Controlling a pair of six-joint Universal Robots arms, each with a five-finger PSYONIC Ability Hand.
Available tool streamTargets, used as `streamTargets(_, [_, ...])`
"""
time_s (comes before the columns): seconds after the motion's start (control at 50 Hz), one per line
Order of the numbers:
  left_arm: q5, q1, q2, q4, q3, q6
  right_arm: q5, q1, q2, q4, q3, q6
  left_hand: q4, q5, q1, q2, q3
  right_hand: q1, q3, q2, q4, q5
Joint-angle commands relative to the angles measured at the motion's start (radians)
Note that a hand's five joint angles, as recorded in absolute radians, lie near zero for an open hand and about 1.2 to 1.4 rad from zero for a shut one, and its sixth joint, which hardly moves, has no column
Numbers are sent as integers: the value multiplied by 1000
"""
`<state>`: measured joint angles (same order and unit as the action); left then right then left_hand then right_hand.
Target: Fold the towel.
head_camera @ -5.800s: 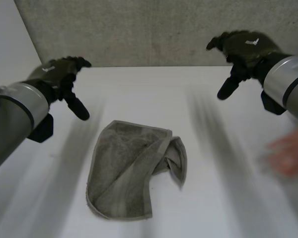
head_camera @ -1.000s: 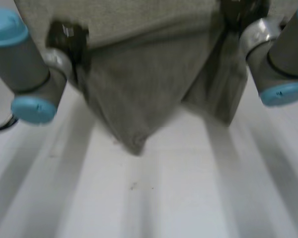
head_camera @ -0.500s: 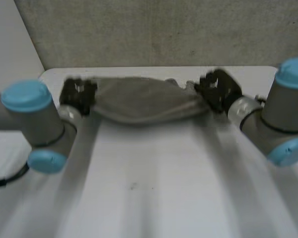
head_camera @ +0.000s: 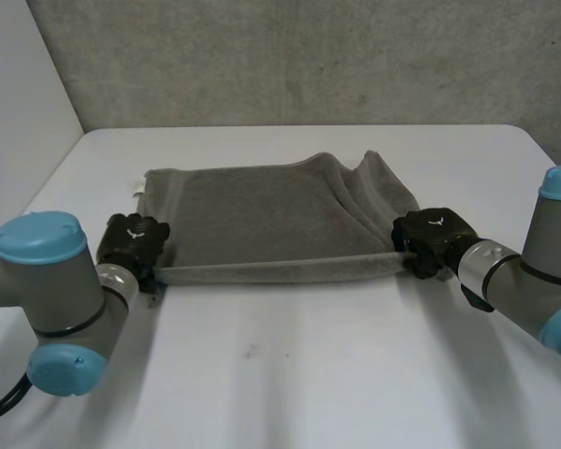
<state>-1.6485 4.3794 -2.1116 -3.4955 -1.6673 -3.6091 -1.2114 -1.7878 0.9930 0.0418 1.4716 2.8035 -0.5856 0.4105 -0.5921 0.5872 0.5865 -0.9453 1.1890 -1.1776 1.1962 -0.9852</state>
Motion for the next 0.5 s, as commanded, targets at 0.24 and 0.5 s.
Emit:
streamTargets(0.24, [-4,51,68,24,-72,0,44,28,70,-111,-8,-59,-811,811,-804,809,810,-451,207,-219,200,-237])
streamTargets(0.5, [-4,14,384,428,-146,-54,-6,45,188,-678,-4,-586,-811,811,-804,809,810,-451,207,-219,200,-237])
